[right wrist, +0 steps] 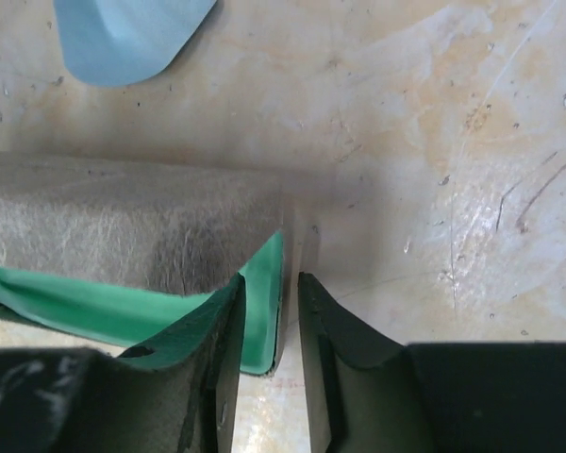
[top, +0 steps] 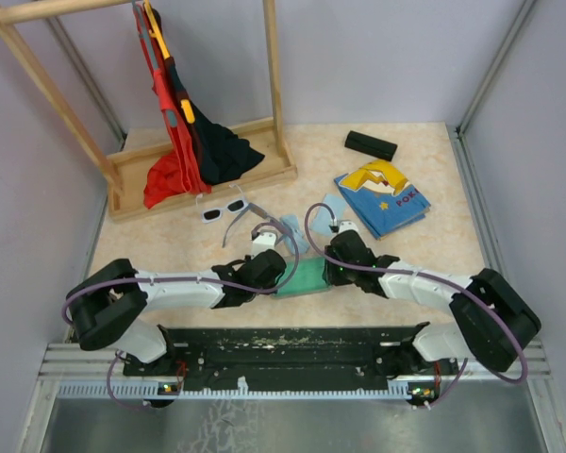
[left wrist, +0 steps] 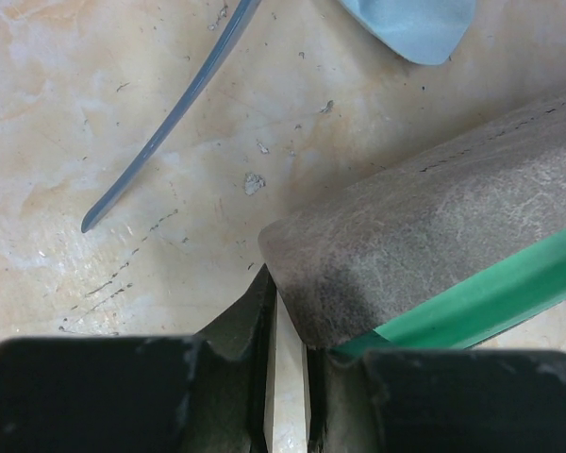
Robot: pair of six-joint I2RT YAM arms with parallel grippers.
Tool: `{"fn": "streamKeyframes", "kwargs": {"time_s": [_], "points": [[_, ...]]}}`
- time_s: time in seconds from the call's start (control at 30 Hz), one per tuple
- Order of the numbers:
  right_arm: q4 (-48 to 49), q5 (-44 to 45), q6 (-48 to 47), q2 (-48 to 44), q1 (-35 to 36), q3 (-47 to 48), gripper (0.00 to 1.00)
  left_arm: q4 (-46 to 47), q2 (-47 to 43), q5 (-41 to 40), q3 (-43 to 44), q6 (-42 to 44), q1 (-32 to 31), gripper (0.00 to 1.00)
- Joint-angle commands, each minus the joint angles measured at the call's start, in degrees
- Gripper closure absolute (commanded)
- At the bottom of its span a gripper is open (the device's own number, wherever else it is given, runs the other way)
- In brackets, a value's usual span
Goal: Organize the sunglasses
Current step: Pick up the sunglasses from the center of the board, then pick up the sunglasses case at the center of the board.
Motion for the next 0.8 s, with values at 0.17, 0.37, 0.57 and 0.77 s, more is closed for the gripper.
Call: {"fn": "streamKeyframes", "kwargs": {"time_s": [0.17,0.37,0.57,0.77], "points": [[-0.04,1.26,-1.25,3.09,-0.37,2.94,0.78,0.63,-0.99,1.35,0.14,1.29,-0.02,0.8],[-2.67,1.44,-0.26,3.23,-0.36,2.82,1.0,0.15,-1.26,1.16,0.92,1.37,-0.02,0.76],[-4.08,4.3,1.32,-0.37,-0.37,2.15,1.0,-1.12,-5.24,2.31,1.66,2.36,-0.02,0.58],[-8.06,11.19,4.27,-5.6,-0.37,2.31,1.0,-4.35,-16.25,3.59,1.96,4.47,0.04,0.35]]}}
